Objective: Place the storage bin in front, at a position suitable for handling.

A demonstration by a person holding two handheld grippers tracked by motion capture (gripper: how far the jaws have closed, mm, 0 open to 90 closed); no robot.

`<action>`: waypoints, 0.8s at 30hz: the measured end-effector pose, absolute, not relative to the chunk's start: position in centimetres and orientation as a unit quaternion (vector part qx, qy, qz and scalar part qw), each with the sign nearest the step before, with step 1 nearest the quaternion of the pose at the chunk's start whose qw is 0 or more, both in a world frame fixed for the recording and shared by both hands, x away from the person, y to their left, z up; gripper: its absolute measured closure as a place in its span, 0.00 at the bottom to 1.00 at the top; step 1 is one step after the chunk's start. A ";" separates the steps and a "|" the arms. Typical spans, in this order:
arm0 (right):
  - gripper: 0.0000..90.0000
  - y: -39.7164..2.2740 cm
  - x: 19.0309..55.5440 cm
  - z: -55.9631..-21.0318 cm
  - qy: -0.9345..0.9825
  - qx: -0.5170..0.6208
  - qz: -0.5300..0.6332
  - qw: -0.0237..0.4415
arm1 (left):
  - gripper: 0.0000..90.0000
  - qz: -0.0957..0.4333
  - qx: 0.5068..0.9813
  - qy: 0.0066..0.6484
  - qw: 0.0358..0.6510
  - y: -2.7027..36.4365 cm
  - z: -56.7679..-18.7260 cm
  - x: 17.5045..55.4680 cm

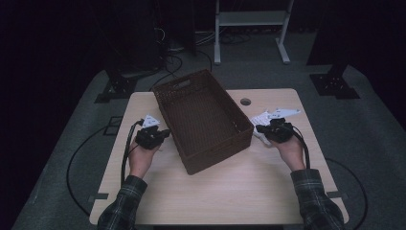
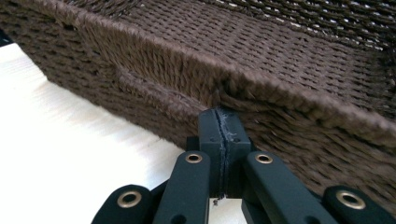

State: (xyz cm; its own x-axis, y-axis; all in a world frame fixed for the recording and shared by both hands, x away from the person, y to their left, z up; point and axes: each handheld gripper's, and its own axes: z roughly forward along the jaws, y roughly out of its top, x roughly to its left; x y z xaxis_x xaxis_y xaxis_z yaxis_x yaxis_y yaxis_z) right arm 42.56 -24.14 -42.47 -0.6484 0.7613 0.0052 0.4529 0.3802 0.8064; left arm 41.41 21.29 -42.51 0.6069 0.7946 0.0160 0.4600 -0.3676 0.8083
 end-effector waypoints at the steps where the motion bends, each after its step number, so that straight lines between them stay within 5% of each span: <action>1: 1.00 -24.0 42.8 -42.4 0.810 0.374 0.412 0.187 | 0.99 0.219 0.801 0.390 0.398 21.2 -42.5 41.7; 24: 1.00 -22.2 41.9 -42.9 0.829 0.328 0.425 0.153 | 1.00 0.213 0.797 0.396 0.403 22.0 -42.6 42.9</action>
State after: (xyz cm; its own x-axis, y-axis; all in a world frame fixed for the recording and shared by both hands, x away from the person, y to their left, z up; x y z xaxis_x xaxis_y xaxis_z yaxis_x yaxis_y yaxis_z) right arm 41.88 -22.19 -42.91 -0.7378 0.6745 0.0261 0.4147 0.4225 0.8059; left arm 42.94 22.04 -42.62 0.5966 0.8023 0.0201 0.4590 -0.3616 0.8115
